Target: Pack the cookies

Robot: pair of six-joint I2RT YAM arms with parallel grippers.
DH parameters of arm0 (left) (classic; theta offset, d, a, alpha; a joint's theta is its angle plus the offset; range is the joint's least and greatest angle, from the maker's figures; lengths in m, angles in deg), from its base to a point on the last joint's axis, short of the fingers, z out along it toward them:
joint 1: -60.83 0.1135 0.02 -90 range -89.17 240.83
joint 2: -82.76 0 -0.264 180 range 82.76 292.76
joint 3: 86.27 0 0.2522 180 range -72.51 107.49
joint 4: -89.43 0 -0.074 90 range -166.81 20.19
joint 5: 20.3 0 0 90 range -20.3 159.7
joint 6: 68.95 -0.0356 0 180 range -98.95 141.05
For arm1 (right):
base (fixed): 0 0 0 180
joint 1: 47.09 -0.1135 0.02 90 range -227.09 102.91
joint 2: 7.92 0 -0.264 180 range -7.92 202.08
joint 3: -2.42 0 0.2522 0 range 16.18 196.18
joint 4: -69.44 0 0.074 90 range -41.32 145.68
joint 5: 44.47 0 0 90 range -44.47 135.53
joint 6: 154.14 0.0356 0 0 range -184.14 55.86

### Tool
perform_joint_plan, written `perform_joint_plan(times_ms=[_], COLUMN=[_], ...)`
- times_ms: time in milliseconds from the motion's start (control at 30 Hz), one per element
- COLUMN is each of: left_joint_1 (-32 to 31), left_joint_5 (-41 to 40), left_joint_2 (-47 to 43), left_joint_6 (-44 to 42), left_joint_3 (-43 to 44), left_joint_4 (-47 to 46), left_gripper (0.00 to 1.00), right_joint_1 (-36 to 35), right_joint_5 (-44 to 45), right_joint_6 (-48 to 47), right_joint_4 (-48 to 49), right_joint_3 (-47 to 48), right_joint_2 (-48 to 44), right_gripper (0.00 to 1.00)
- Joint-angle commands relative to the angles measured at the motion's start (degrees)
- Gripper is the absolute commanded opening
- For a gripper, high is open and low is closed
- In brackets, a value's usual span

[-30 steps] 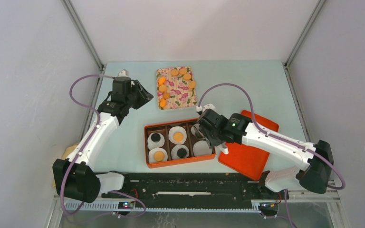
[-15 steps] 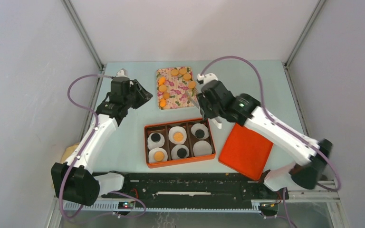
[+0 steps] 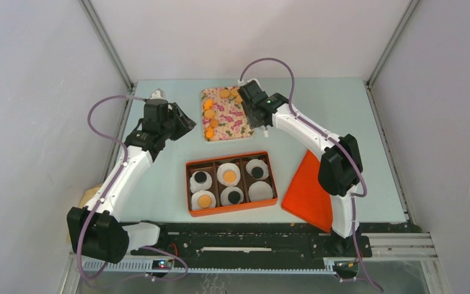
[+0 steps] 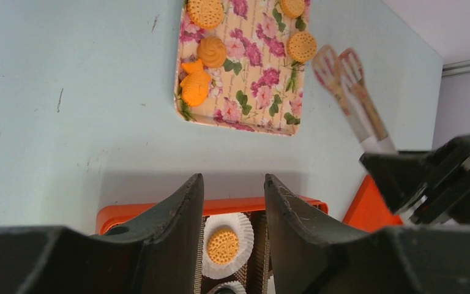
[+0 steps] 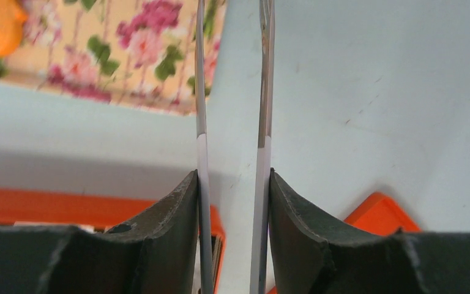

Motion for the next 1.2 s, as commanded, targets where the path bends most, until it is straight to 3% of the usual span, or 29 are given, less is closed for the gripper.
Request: perform_joint_plan(times_ms=[0, 267, 700, 967, 1167], left_joint_1=[-0.1, 0.3, 1.0, 1.3, 1.3], left_joint_5=[-0.8, -0.7, 0.1, 1.9, 2.1], left_joint_2=[0.8, 1.6, 2.8, 3.0, 2.5], left_joint_6=[-1.3, -1.4, -1.2, -0.9, -0.8], left_joint_3=[1.7, 1.7, 1.4, 1.2, 1.1], left_joint_4=[-0.6, -0.7, -0.7, -1.1, -1.1], left_gripper=[0.46, 0.46, 0.46, 0.46, 0.46], right_joint_1=[1.4, 2.2, 4.1, 3.9, 2.7], right_joint_5=[4.1, 2.1, -4.1, -1.4, -0.6], right_joint_6=[-3.4, -3.4, -1.5, -1.6, -2.0], right_joint_4=[2.2, 1.5, 0.8, 0.9, 1.3], right_joint_3=[7.0, 12.6, 14.5, 13.9, 12.0], right_joint_2=[3.1, 10.3, 13.1, 9.9, 4.5], right_gripper=[0.48, 0.50, 0.49, 0.35, 0.33])
